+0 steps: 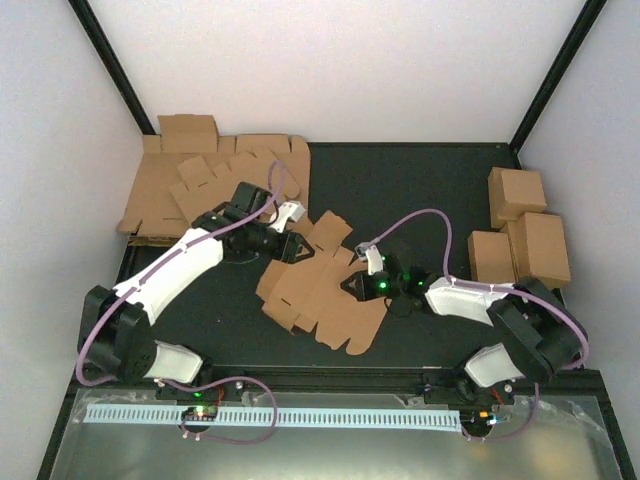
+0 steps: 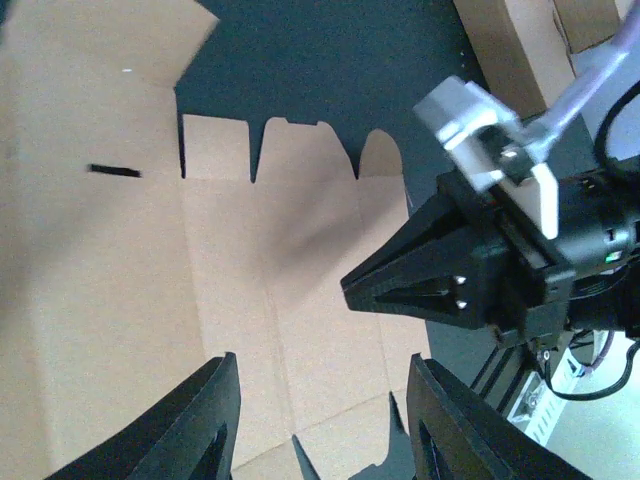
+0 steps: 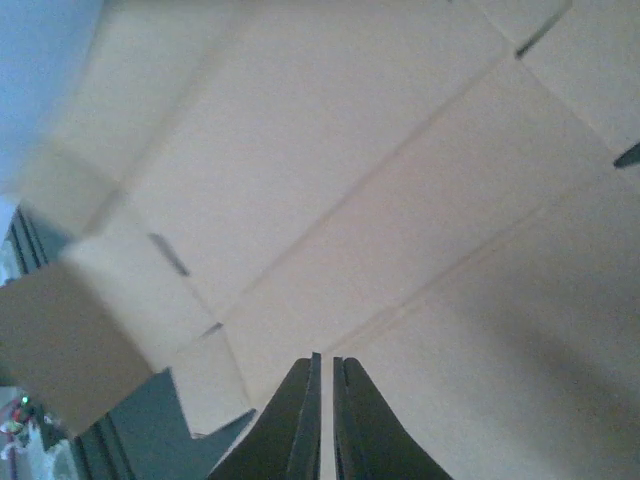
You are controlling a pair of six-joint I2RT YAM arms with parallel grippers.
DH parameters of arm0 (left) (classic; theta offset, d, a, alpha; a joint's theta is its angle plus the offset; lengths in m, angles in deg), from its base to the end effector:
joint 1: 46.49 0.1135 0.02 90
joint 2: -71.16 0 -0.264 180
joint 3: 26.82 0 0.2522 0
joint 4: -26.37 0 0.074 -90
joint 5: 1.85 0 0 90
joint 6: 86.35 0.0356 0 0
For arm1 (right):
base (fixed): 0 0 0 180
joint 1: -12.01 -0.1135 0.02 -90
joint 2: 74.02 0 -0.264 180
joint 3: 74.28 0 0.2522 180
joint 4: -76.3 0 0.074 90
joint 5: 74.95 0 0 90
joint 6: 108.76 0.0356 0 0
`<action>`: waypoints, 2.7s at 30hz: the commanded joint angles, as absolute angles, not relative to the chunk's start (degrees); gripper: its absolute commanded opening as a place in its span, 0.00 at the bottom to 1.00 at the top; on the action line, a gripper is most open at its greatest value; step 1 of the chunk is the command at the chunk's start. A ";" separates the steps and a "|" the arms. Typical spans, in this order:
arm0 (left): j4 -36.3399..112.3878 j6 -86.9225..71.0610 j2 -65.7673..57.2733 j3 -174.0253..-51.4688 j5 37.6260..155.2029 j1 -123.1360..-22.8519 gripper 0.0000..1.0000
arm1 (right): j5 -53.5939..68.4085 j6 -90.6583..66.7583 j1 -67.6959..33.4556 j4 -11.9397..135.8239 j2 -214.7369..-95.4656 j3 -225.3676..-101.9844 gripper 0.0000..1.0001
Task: Fold the paper box
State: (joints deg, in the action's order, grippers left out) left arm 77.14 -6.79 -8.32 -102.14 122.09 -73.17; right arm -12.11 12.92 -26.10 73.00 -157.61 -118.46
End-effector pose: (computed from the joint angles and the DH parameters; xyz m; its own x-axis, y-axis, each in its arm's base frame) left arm 0.2438 -0.1447 0.2700 -0.8386 0.2532 -0.4823 0.5157 0.6540 -0.5535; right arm 0.1969 0.1751 0.1441 -0.8812 -0.0973 -0.4627 -0.4116 0.6394 0.6494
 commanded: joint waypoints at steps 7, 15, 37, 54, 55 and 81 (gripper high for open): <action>70.81 -9.86 -7.16 -95.22 126.28 -72.36 0.45 | -13.51 19.00 -25.74 80.12 -155.91 -116.20 0.12; 72.25 -12.27 2.18 -94.61 114.92 -66.63 0.48 | -12.23 21.27 -26.21 78.84 -156.17 -116.98 0.19; 59.36 -26.75 -1.70 -79.11 95.00 -62.31 0.91 | -10.55 25.70 -29.83 83.27 -167.56 -120.76 0.24; 51.51 -19.77 -10.55 -76.66 111.79 -63.02 0.84 | -11.26 25.09 -29.83 84.83 -172.37 -119.51 0.02; 51.24 -19.46 -11.22 -76.74 112.87 -63.02 0.82 | -11.30 25.09 -29.83 84.86 -172.57 -119.51 0.02; 57.07 -17.07 -6.38 -77.76 112.53 -70.23 0.45 | -11.58 25.22 -29.83 85.54 -173.69 -119.33 0.02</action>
State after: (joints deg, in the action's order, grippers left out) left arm 54.41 -18.07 -6.92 -76.67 115.11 -67.55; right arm -11.52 25.24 -29.60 85.06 -172.23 -119.72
